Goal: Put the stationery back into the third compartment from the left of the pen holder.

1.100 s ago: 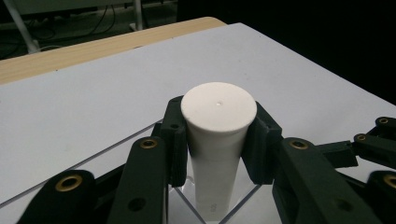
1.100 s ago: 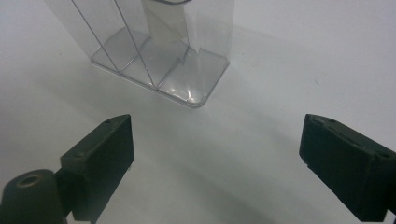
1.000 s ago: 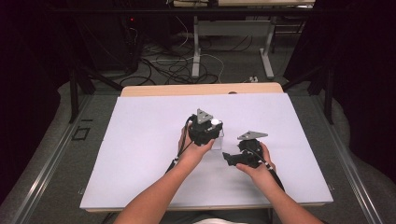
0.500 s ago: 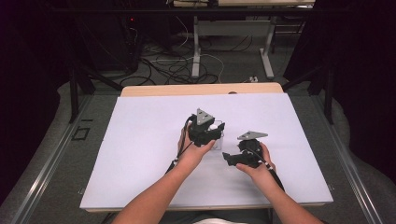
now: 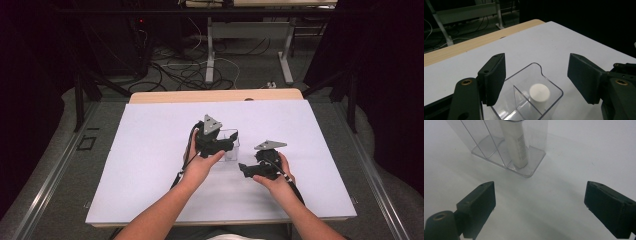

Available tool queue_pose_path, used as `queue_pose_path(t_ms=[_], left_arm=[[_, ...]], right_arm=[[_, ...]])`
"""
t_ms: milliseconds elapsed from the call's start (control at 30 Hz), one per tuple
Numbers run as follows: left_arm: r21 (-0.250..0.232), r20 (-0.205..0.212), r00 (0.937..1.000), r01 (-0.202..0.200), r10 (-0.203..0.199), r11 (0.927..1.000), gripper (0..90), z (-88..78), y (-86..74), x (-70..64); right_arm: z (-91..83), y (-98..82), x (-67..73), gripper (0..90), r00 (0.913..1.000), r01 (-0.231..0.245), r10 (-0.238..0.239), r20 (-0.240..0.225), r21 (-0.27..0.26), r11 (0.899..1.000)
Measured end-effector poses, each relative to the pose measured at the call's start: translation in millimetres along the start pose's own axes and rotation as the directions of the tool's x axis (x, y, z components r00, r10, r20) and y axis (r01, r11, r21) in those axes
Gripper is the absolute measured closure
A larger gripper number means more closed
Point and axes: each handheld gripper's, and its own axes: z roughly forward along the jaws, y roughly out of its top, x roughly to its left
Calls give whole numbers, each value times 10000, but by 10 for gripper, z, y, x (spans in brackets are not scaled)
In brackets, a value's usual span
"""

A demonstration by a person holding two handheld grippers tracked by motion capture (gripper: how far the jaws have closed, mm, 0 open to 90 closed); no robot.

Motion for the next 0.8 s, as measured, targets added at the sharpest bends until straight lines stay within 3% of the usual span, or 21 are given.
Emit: queue_pose_path(t_ms=[167,300,567,800], left_arm=[[-198,-66,9996,280,-282,9994,296,-145,23,76],[-324,-386,9958,823,-835,9961,235,-267,30,152],[-185,-699,9912,1111,-1121,9936,54,-474,-13,309],[-27,-953,9870,1296,-1293,9916,3,-645,-100,486]], right_arm=[[3,-3,-3,95,10000,12,-12,20,28,10000],[4,-5,-1,95,10000,-22,22,16,35,10000],[12,-10,-2,95,10000,-40,40,-24,36,10000],[8,-11,-3,95,10000,-77,76,37,71,9999]])
